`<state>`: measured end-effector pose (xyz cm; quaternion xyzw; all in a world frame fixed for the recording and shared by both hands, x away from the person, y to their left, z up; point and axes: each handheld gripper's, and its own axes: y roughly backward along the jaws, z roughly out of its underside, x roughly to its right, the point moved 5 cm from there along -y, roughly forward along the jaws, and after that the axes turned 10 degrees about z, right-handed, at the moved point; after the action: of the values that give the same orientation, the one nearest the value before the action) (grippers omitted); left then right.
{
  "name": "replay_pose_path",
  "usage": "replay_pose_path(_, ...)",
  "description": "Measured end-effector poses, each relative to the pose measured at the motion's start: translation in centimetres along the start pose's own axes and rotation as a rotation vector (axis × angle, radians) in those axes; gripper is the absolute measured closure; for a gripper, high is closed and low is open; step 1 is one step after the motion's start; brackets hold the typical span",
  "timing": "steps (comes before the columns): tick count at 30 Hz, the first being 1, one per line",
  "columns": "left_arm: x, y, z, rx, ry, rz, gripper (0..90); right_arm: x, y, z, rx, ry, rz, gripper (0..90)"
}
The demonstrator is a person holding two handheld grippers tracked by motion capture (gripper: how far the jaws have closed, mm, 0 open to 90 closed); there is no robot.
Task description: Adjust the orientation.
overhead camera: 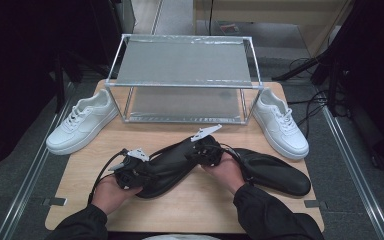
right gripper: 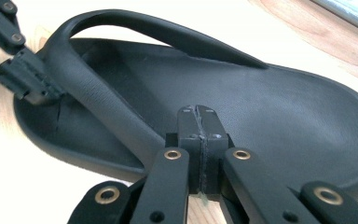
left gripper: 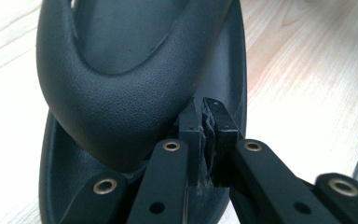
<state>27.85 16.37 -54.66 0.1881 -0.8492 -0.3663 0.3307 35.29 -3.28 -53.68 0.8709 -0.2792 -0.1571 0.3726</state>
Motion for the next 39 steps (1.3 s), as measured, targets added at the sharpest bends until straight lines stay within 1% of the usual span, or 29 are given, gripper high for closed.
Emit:
replay_pose_path(6,-0.8,0.5,0.1,0.016,0.019,-0.009,86.5,-0.5,-0.1,0.0,-0.002,0.016,-0.014,90.0)
replay_pose_path(9,-1.1,0.7,0.1,0.026,0.032,-0.026,86.4,-0.9,-0.1,0.0,-0.005,0.019,-0.019,90.0)
replay_pose_path(12,-1.4,0.9,0.1,0.032,0.041,-0.032,86.4,-1.3,-0.1,0.1,-0.009,0.031,-0.022,90.0)
replay_pose_path(17,-2.2,1.2,-0.1,0.044,0.066,-0.033,86.4,-1.9,-0.1,0.2,-0.012,0.027,-0.042,90.0)
replay_pose_path(19,-2.5,1.3,-0.2,0.048,0.075,-0.032,86.4,-2.1,-0.1,0.2,-0.01,0.025,-0.04,90.0)
replay_pose_path(22,-2.8,1.3,-0.6,0.052,0.076,-0.036,86.4,-2.5,0.1,0.4,-0.029,-0.003,-0.061,90.0)
replay_pose_path(23,-2.9,1.3,-0.7,0.05,0.078,-0.032,86.4,-2.7,0.2,0.5,-0.036,-0.001,-0.065,90.0)
replay_pose_path(25,-3.1,1.2,-0.8,0.042,0.078,-0.028,86.5,-3.0,0.3,0.7,-0.028,0.015,-0.047,90.0)
replay_pose_path(26,-3.1,1.2,-0.9,0.045,0.074,-0.028,86.5,-3.0,0.3,0.7,-0.021,0.013,-0.044,90.0)
replay_pose_path(28,-3.2,1.1,-1.1,0.041,0.07,-0.025,86.4,-3.1,0.4,0.9,-0.028,-0.002,-0.055,90.0)
replay_pose_path(29,-3.2,1.0,-1.2,0.043,0.072,-0.024,86.4,-3.1,0.5,1.0,-0.026,-0.005,-0.053,90.0)
replay_pose_path(32,-3.5,0.9,-1.5,0.035,0.068,-0.019,86.4,-3.2,0.7,1.2,-0.025,0.0,-0.049,90.0)
replay_pose_path(33,-3.5,0.8,-1.7,0.04,0.069,-0.022,86.3,-3.3,0.8,1.3,-0.027,-0.01,-0.05,90.0)
replay_pose_path(36,-3.7,0.6,-2.0,0.032,0.059,-0.031,86.2,-3.4,0.9,1.5,-0.029,-0.015,-0.052,90.0)
replay_pose_path(39,-3.9,0.5,-2.3,0.035,0.063,-0.036,85.8,-3.5,1.1,1.6,-0.037,-0.01,-0.055,90.0)
